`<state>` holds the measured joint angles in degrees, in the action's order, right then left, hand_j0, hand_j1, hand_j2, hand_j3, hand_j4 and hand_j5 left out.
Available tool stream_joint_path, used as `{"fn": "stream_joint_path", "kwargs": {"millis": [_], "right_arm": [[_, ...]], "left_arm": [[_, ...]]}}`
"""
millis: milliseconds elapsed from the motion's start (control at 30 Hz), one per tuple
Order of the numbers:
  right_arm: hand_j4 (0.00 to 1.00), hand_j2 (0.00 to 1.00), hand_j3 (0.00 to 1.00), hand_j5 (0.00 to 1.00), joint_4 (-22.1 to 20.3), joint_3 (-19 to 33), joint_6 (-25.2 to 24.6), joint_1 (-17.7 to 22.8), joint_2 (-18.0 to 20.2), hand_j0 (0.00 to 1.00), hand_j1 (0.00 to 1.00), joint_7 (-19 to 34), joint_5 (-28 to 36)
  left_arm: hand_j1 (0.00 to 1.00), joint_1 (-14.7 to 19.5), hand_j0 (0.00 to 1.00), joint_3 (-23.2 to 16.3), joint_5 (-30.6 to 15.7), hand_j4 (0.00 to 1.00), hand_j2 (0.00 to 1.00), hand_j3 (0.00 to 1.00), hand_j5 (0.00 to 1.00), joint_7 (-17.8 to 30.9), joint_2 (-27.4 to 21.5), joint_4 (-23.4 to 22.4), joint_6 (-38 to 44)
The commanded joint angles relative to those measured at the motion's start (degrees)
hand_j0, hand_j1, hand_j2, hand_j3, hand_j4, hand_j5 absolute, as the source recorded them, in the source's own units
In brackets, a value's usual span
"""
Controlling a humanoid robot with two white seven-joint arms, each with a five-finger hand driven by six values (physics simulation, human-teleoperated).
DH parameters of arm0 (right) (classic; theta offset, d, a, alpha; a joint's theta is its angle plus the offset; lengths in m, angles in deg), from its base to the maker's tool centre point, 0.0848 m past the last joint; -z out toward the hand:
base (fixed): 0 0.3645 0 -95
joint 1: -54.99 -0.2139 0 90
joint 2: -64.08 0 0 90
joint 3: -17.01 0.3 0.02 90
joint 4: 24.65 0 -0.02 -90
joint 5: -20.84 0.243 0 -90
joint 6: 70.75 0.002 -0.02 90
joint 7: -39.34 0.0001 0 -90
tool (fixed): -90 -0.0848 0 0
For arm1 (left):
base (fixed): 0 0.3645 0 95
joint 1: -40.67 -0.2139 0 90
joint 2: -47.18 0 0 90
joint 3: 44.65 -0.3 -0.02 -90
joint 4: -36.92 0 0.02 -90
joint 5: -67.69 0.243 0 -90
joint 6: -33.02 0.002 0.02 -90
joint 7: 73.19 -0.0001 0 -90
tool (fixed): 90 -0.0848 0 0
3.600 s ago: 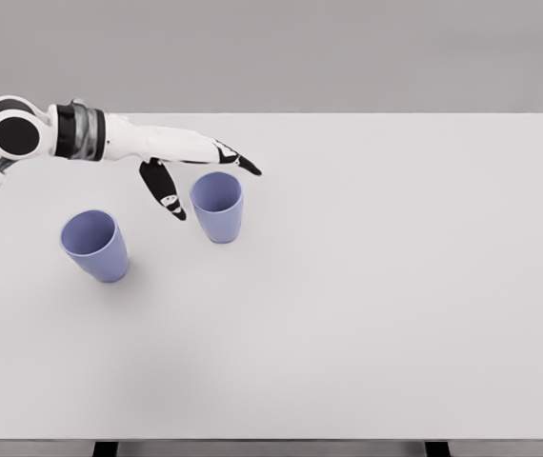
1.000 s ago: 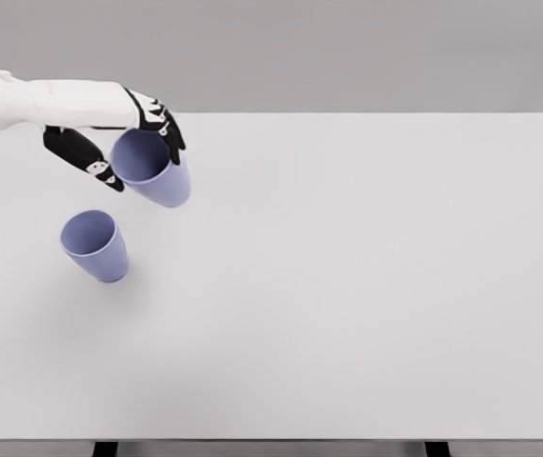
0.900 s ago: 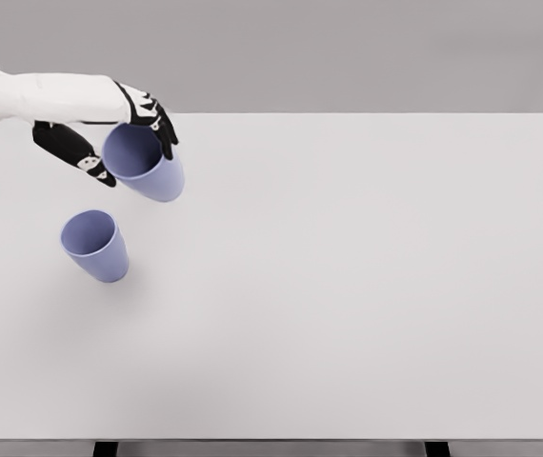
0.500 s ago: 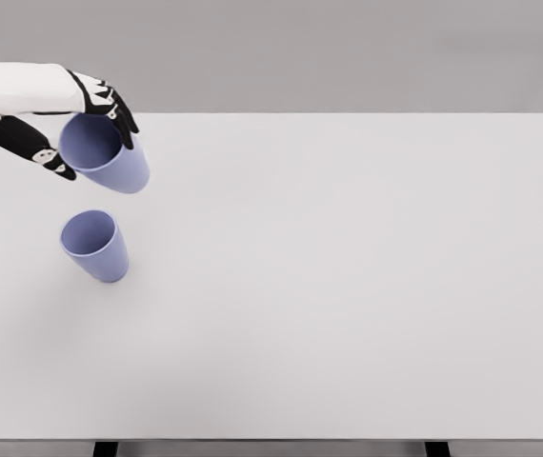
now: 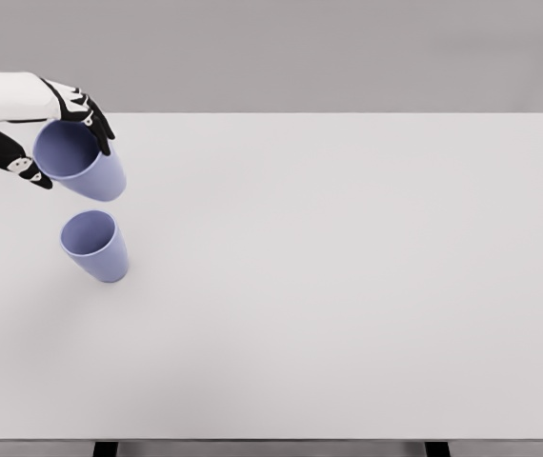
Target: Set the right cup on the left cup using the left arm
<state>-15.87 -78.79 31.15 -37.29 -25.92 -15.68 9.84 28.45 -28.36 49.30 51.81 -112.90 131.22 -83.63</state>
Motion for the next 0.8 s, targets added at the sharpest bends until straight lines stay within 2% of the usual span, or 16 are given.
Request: {"fn": "stream_joint_path", "kwargs": {"millis": [0, 333, 667, 767], "right_arm": [[1.00, 1.00, 1.00, 1.00, 0.0, 0.0, 0.1, 0.0, 0.0, 1.00, 1.00, 0.0, -0.1], [1.00, 1.00, 1.00, 1.00, 0.0, 0.0, 0.1, 0.0, 0.0, 1.00, 1.00, 0.0, -0.1], [1.00, 1.00, 1.00, 1.00, 0.0, 0.0, 0.1, 0.0, 0.0, 1.00, 1.00, 0.0, -0.1], [1.00, 1.00, 1.00, 1.00, 0.0, 0.0, 0.1, 0.0, 0.0, 1.00, 1.00, 0.0, -0.1]], "left_arm": [[0.53, 0.0, 0.53, -0.7, -0.3, 0.53, 0.53, 0.53, 0.53, 0.0, -0.2, 0.3, 1.1], [0.54, 0.0, 0.54, -1.3, -0.3, 0.54, 0.54, 0.54, 0.54, 0.0, -4.7, 3.4, 0.9], [0.53, 0.0, 0.53, -2.4, -0.3, 0.53, 0.53, 0.53, 0.53, 0.0, -5.3, 4.3, 1.1], [0.53, 0.0, 0.53, -4.0, -0.3, 0.53, 0.53, 0.53, 0.53, 0.0, -5.2, 3.9, 5.3]]}}
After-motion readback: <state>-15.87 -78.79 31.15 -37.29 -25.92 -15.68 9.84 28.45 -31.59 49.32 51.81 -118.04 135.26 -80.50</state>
